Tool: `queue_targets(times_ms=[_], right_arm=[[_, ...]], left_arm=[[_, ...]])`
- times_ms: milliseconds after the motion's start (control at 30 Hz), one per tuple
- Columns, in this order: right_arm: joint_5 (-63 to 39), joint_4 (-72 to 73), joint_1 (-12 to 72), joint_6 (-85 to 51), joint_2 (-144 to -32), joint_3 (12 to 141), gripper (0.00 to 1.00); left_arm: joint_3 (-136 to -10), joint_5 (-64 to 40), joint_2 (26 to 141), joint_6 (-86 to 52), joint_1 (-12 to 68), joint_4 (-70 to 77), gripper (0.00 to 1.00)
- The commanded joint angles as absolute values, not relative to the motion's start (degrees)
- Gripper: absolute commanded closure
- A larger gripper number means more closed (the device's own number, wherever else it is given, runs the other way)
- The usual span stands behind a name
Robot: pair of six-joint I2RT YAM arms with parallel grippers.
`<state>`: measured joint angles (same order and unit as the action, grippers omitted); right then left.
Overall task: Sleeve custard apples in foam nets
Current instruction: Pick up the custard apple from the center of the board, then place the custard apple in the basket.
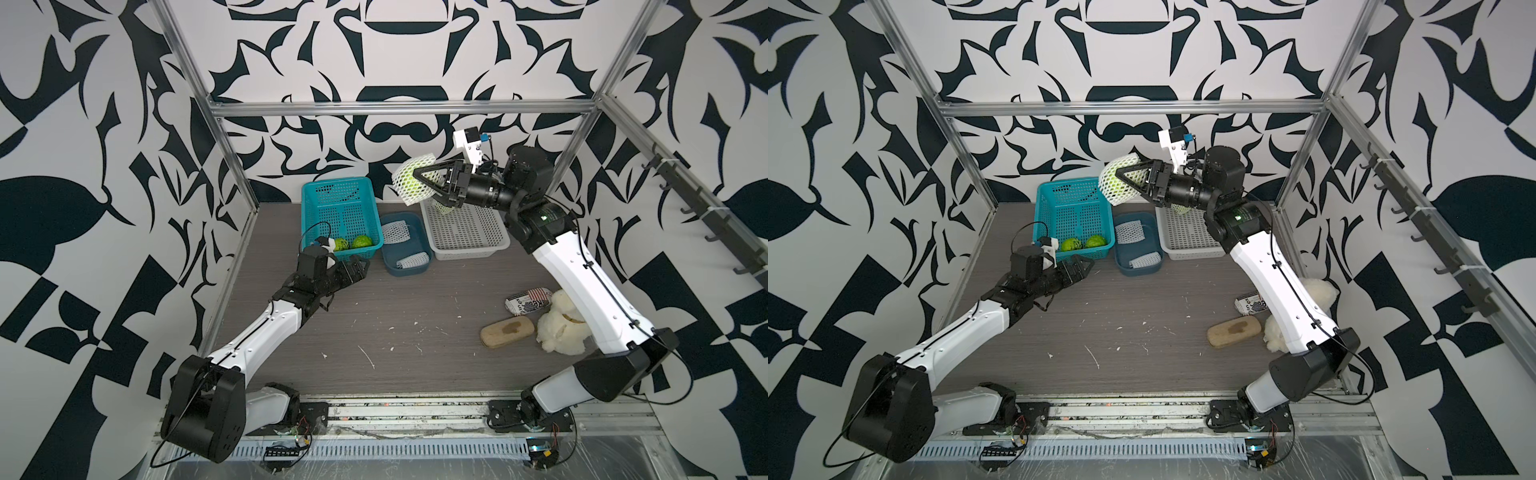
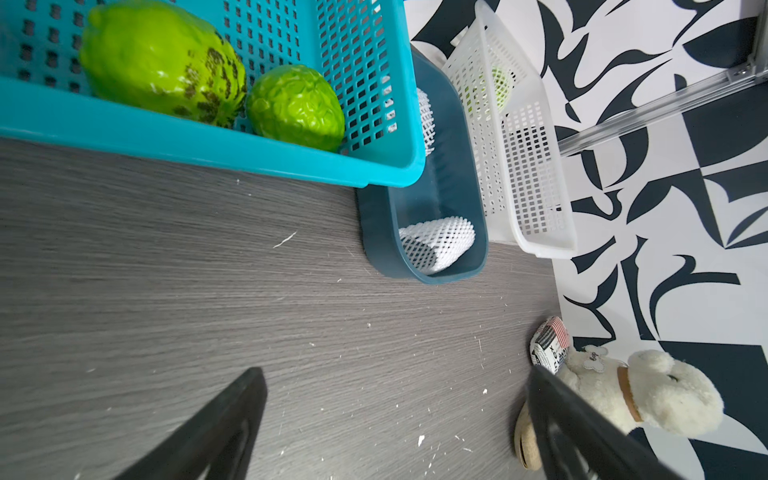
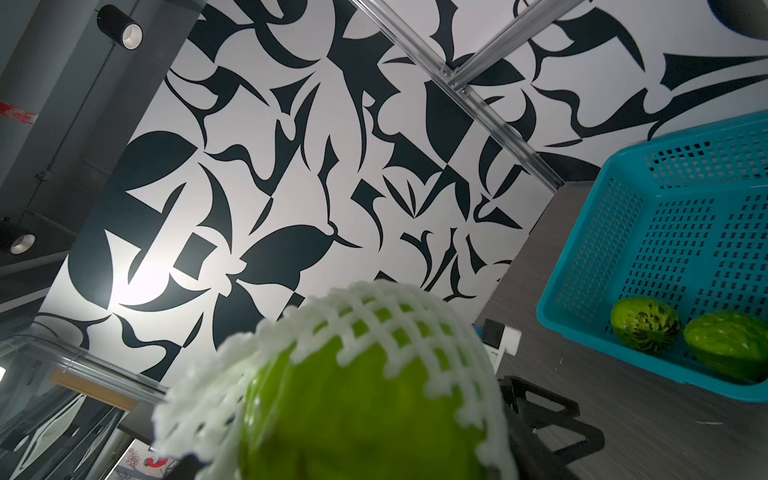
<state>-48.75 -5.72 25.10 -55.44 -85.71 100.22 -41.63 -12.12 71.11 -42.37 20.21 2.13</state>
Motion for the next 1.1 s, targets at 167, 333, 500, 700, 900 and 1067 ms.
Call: queue_targets(times_ms=[167,333,500,700,900,1067], right_arm=[[-49.9,-2.6,25.1,-55.3,-81.7,99.0,0.30],[-50.5,-2.6,25.1,-55.4,-82.1,99.3,0.30],[-51.0,-2.6,25.1,-55.4,-82.1,99.1,0.30],[-50.9,-2.6,25.1,-55.7,-81.4,97.7,0.30],[-50.1,-4.2,25.1,-54.4,-80.6,97.7,0.30],[-49.7,-5.5,25.1,-53.2,-80.6,97.5,0.30]], left_arm=[[-42.9,-14.4,72.6,-43.2,20.0,3.2,0.00],[-43.4,-13.8,72.6,-43.8,20.0,3.7,0.00],[-42.9,-13.0,72.6,-44.7,20.0,4.2,0.00],[-41.6,-12.4,71.7,-45.7,20.0,4.1,0.00],[-41.3,-12.5,70.5,-45.9,20.0,3.4,0.00],[-41.1,-12.0,69.9,-45.4,19.9,3.1,0.00]])
